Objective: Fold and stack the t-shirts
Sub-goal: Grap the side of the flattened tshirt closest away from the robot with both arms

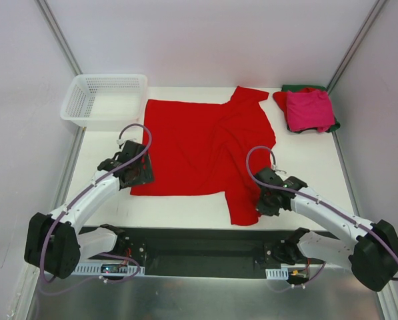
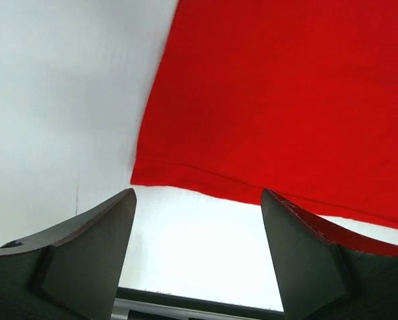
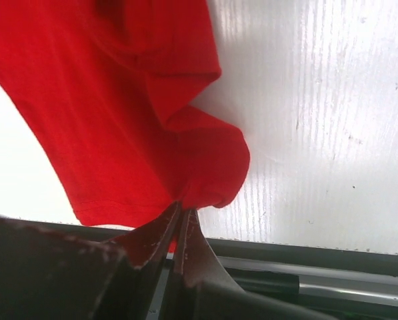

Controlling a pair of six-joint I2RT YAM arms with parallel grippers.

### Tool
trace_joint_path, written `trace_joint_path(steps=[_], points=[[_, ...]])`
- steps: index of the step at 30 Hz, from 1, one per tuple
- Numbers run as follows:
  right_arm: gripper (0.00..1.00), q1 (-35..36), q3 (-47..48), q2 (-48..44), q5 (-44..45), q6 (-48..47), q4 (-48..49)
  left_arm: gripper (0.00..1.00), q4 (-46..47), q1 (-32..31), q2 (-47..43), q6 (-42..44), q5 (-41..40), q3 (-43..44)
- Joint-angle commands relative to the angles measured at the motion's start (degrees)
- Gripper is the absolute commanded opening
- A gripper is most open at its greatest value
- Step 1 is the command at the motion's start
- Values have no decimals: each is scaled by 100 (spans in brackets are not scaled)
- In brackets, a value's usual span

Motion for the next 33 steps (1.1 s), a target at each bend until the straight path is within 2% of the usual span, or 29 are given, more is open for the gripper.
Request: trace_joint_path(steps=[1, 6, 10, 15, 26, 33], points=[[2, 22, 292, 44, -65, -214, 15, 75, -428, 124, 35, -286, -237, -12], [2, 13, 450, 123, -127, -346, 76, 75, -543, 291, 229, -383, -70, -126], [2, 22, 591, 185, -250, -460, 155, 69, -447, 606, 361, -506, 421, -196], [2, 4, 705, 229, -311, -610, 190, 68, 1, 722, 185, -778, 792, -793], [2, -13, 705, 290, -443, -672, 287, 66, 476, 836, -210, -849, 485, -1058], [2, -22, 767, 325, -478, -689, 287, 65, 634, 1318, -202, -665, 449, -1128]])
